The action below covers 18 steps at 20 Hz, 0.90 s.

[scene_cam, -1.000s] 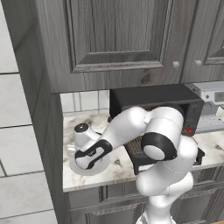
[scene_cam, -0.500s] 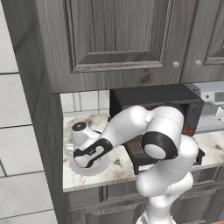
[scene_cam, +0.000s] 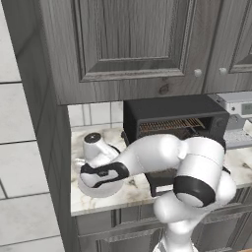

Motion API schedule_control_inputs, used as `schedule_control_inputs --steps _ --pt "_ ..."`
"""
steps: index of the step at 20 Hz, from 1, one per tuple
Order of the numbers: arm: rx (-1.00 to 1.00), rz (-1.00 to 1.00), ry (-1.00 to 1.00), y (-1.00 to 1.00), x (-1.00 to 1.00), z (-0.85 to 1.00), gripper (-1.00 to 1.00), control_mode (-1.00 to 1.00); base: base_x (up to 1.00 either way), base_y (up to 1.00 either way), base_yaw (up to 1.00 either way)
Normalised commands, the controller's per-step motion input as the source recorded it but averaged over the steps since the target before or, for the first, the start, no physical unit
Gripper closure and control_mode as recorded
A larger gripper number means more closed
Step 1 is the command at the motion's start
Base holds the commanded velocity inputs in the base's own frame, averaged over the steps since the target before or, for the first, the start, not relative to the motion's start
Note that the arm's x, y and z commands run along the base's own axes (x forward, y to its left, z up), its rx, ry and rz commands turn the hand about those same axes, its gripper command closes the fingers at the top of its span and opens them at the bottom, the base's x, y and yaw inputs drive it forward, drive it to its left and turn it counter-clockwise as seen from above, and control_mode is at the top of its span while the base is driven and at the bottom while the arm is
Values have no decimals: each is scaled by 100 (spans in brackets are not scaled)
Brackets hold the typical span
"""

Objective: Open the toaster oven door. Place the bread on the top rack in the toaster oven and place the steak on the bottom rack.

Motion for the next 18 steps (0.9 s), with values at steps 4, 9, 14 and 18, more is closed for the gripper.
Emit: schedule_control_inputs --steps 4,9,14,18 --pt "10 0 0 -40 -33 30 100 -100 0 0 0" --pt "9 8 -4 -50 -37 29 100 -100 0 0 0" --pt "1 16 -4 -42 -32 40 100 -100 0 0 0" --pt "0 16 -8 -36 -24 48 100 -100 0 0 0"
